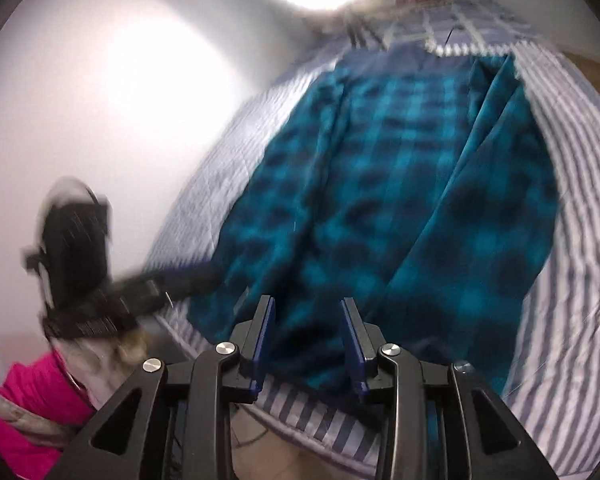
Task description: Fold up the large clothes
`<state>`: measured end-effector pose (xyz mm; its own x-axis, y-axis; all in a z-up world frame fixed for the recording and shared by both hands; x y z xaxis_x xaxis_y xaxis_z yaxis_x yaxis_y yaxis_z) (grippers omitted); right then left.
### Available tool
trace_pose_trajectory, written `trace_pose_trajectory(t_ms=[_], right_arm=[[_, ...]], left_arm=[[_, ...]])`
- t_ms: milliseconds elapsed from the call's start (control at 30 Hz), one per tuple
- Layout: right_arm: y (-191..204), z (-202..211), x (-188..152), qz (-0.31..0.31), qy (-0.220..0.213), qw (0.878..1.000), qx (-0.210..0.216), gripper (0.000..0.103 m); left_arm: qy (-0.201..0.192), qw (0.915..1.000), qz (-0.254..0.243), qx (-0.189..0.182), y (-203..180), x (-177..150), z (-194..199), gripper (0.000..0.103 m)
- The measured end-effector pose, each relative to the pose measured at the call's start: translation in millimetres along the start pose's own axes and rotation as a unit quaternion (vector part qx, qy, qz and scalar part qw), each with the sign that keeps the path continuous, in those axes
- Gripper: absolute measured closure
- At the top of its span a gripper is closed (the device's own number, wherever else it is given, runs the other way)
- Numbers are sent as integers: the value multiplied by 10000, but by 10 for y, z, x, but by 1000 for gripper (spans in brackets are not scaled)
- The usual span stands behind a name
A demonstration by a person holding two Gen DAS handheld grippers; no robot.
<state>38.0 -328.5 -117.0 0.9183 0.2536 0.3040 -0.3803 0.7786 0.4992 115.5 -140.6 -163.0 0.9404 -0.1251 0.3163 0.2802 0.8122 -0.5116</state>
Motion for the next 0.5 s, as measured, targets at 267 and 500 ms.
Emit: trace_pose_trajectory(t_ms=[267,500], right_arm=[[-537,578,606,-424,-583,9944,-772,65],[-1193,752,1390,-838,-754,9827,-1468,57]], left_arm=[[664,9958,258,-579,-216,-36,-577,46],[805,9934,520,-624,-220,218,-918,46]])
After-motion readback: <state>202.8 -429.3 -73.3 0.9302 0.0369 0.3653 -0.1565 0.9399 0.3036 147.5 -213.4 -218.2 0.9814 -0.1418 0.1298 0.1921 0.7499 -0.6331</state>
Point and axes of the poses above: each gripper's, at about its wrist camera, not at the fingertips, and z roughly against the way its jaws point, y to its left, x to its top, the point moved 3 cm from there along -z, roughly the way its jaws point, and after that the axes turned 13 degrees about y, right-handed, at the moved point
